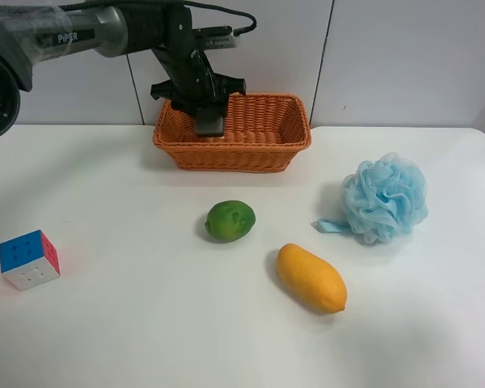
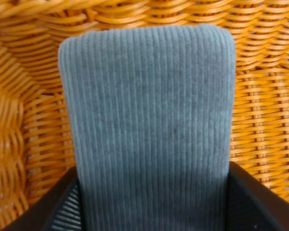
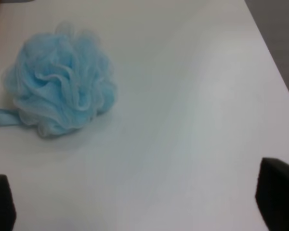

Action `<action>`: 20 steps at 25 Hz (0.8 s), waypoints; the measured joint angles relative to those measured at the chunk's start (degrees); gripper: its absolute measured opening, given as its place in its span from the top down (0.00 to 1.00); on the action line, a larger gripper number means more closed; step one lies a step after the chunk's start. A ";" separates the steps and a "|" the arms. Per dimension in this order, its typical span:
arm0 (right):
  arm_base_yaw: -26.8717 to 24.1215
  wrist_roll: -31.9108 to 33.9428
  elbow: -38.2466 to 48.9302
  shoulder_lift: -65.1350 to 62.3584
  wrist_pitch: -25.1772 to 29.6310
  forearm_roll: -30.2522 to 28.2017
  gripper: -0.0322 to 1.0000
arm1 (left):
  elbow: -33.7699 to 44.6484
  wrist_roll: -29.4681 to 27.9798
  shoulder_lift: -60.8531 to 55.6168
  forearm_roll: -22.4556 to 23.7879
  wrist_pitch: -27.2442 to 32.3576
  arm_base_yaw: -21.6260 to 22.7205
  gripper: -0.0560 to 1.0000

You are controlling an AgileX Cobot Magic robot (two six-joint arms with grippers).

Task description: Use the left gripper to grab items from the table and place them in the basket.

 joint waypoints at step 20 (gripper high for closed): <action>0.00 0.00 0.00 0.00 0.00 0.00 0.01 | 0.00 1.21 -5.35 -3.10 6.08 1.99 0.01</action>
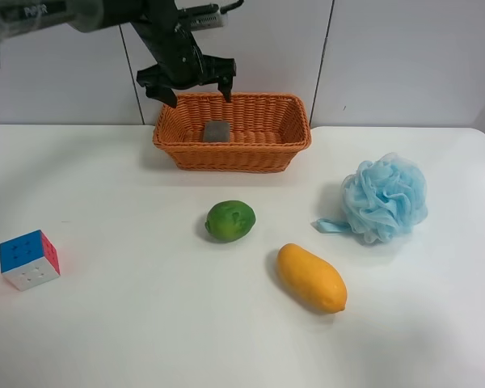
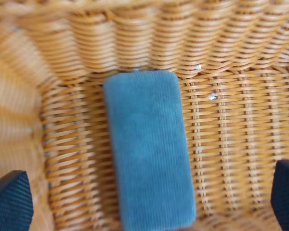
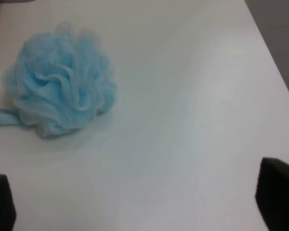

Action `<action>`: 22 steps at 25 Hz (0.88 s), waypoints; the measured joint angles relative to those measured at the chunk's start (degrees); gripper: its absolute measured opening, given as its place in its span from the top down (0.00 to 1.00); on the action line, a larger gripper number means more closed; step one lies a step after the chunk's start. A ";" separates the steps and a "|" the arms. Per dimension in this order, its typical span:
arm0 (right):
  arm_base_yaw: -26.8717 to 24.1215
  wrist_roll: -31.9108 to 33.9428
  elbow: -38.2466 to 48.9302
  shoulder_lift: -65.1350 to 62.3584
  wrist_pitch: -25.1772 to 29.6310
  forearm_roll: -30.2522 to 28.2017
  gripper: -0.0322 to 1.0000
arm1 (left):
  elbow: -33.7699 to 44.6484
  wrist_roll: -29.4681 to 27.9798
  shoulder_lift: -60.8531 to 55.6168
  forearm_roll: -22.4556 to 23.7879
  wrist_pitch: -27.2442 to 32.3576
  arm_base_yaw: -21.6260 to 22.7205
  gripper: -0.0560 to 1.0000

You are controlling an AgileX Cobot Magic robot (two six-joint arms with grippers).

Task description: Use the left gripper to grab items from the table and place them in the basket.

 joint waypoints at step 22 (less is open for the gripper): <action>0.00 0.00 0.00 0.00 0.00 0.00 0.01 | 11.39 5.89 -21.63 4.73 19.95 -0.72 0.01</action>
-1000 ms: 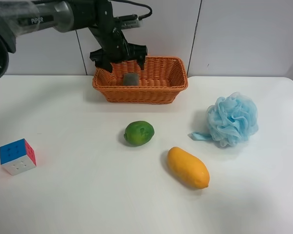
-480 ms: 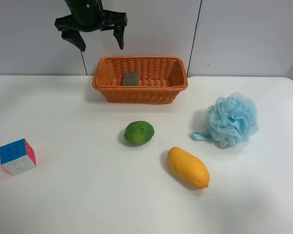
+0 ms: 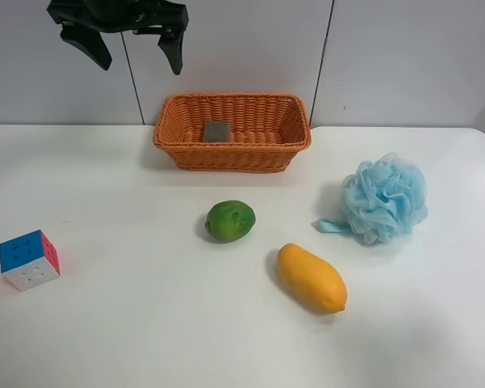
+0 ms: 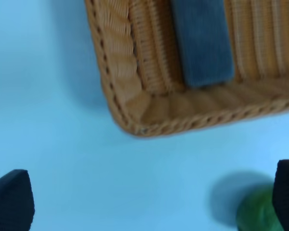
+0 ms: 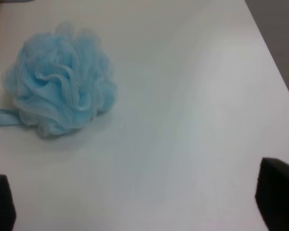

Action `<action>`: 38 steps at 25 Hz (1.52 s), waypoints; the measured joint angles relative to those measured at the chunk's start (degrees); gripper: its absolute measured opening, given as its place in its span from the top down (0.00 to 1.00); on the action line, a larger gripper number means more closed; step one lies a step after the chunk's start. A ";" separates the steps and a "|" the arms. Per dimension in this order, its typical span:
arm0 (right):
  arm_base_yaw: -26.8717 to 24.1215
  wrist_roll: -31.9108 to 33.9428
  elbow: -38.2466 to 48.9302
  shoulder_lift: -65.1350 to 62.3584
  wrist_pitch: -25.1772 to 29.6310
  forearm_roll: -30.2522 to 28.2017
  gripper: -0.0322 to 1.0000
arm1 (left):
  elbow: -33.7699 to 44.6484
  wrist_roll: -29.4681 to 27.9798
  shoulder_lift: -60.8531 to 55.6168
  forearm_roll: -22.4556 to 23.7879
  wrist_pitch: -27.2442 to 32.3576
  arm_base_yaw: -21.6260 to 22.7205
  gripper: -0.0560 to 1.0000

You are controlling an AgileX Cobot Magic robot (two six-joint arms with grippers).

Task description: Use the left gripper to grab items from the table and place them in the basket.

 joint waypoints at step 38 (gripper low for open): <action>0.00 0.00 0.00 0.00 0.00 0.00 0.01 | 78.96 12.47 -89.79 -2.79 -11.60 12.99 0.01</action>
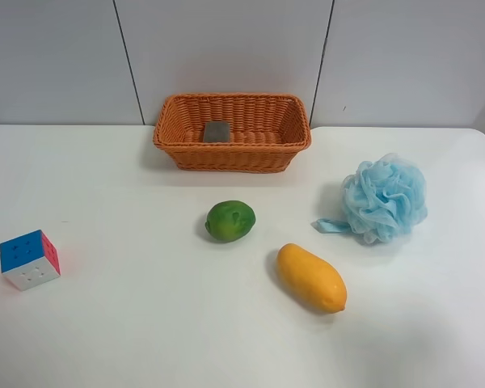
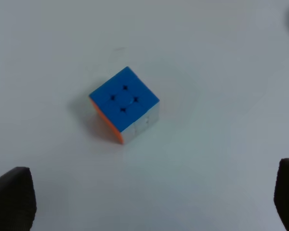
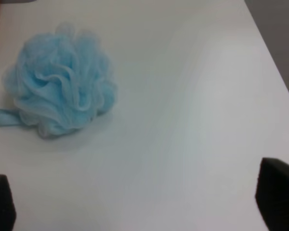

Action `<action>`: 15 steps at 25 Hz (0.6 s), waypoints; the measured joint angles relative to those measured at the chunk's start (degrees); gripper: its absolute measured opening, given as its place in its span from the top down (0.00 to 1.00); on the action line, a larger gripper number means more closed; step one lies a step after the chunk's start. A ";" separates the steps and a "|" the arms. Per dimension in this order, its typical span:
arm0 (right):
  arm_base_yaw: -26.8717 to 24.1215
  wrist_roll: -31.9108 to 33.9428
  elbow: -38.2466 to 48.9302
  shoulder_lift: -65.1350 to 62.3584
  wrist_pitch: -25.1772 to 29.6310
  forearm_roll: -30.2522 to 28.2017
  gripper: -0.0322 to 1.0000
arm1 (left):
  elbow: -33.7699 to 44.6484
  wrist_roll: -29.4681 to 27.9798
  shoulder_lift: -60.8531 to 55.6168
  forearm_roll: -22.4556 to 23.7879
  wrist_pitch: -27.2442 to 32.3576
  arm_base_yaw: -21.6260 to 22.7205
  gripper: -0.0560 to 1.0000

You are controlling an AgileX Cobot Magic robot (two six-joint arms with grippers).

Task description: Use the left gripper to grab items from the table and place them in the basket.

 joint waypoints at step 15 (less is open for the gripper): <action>0.00 0.00 0.00 0.00 0.00 0.00 0.01 | 1.53 10.48 -19.23 -6.54 3.80 12.41 0.01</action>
